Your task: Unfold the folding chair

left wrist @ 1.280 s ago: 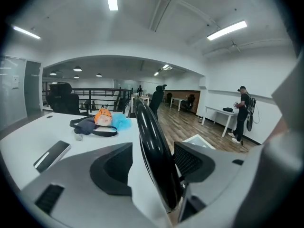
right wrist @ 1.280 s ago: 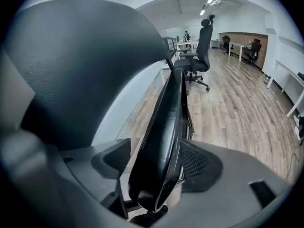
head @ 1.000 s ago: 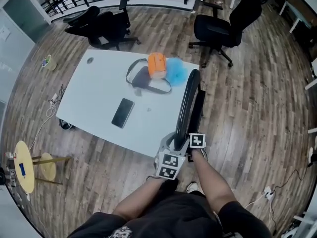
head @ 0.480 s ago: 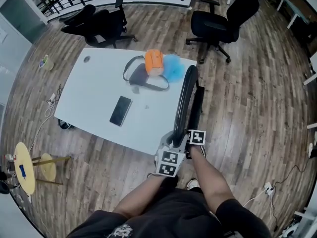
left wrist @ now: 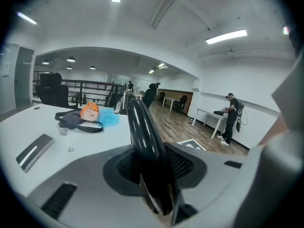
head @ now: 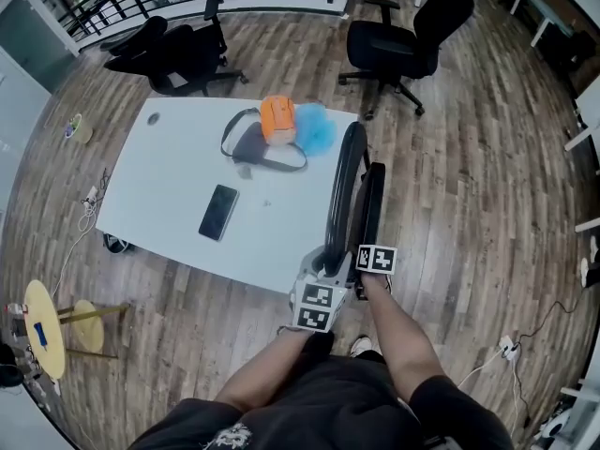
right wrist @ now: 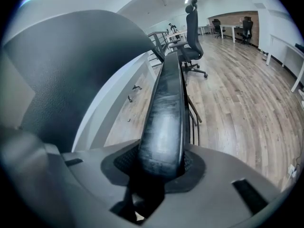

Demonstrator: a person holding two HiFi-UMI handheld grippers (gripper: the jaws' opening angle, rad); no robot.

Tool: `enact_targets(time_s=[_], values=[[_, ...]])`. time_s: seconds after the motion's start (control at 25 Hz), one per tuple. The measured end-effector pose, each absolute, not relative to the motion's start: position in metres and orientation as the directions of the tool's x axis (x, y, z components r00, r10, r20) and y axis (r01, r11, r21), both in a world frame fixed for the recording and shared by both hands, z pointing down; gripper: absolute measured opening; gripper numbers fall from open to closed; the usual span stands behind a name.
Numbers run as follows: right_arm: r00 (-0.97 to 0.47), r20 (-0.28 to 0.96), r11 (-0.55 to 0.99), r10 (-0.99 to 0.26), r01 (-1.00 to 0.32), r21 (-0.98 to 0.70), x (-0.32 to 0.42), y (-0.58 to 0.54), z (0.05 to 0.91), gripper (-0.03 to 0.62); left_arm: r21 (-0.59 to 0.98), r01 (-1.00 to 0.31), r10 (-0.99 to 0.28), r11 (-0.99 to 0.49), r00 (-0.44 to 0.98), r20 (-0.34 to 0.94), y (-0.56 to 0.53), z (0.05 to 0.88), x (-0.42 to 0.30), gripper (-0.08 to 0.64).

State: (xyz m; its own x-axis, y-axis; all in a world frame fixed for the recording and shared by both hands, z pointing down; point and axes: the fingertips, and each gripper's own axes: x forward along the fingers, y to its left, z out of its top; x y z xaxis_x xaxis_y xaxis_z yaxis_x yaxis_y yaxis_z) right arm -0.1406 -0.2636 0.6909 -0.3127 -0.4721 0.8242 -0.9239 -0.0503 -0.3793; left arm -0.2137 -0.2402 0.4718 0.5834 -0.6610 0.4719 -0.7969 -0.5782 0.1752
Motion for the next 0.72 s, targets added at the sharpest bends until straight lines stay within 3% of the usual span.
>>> enact_targets(time_s=[0.44, 0.72], values=[[-0.4, 0.76, -0.065, -0.512, -0.864, -0.499, -0.068, -0.242, 0.694, 0.141, 0.241, -0.797, -0.635, -0.553, 0.591, 0.498, -0.236, 0.481, -0.204, 0.124], [-0.547, 0.619, -0.025, -0.563, -0.738, -0.675, 0.007, -0.22, 0.705, 0.141, 0.268, -0.794, -0.626, -0.546, 0.599, 0.499, -0.231, 0.493, -0.18, 0.126]])
